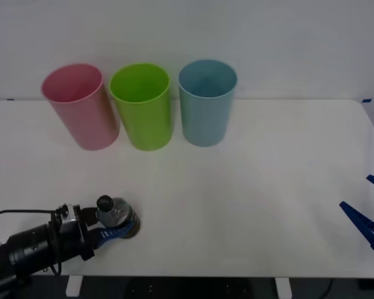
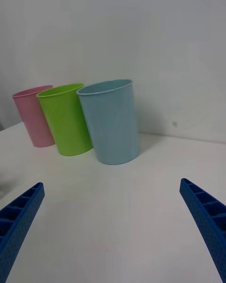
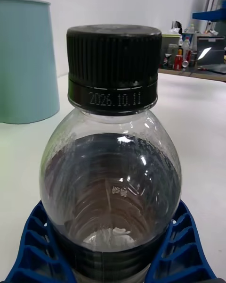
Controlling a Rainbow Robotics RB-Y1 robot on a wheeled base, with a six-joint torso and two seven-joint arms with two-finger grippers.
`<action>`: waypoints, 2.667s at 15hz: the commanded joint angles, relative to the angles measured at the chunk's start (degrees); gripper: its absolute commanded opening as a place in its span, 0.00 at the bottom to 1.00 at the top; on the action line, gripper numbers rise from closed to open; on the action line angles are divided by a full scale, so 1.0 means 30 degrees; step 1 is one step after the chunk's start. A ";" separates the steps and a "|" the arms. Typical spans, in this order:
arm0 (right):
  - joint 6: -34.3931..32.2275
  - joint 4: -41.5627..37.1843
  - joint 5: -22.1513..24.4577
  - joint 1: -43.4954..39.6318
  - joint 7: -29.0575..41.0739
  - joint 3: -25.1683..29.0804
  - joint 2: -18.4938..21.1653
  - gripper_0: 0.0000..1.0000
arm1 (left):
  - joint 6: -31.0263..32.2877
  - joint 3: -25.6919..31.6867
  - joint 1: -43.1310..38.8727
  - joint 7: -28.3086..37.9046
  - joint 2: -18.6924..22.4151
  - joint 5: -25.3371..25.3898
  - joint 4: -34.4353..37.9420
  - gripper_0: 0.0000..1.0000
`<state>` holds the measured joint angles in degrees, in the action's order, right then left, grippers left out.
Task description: Grasp the object on the table and drop it into the matching bin: aluminum can to the light blue bin, PET bottle to the pink bin.
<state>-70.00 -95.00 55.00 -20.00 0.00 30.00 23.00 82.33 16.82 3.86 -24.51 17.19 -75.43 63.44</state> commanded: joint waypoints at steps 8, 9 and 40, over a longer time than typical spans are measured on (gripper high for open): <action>0.0000 0.0001 0.0000 0.0000 0.0000 0.0000 0.0000 1.00 | -0.3392 -0.0068 -0.2545 0.3071 0.2122 0.4751 0.3873 0.00; 0.0000 0.0001 0.0000 0.0000 0.0000 0.0000 0.0000 1.00 | -0.4447 -0.0010 -0.3306 0.4008 0.2180 0.5074 0.5250 0.00; 0.0000 0.0001 0.0000 0.0000 0.0000 0.0000 0.0000 1.00 | -1.5960 0.0635 0.3168 1.4907 0.6458 0.4488 0.7184 0.00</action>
<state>-70.00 -95.00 55.00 -20.00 0.00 30.00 23.00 34.36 19.43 11.75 20.28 36.26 -61.41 86.49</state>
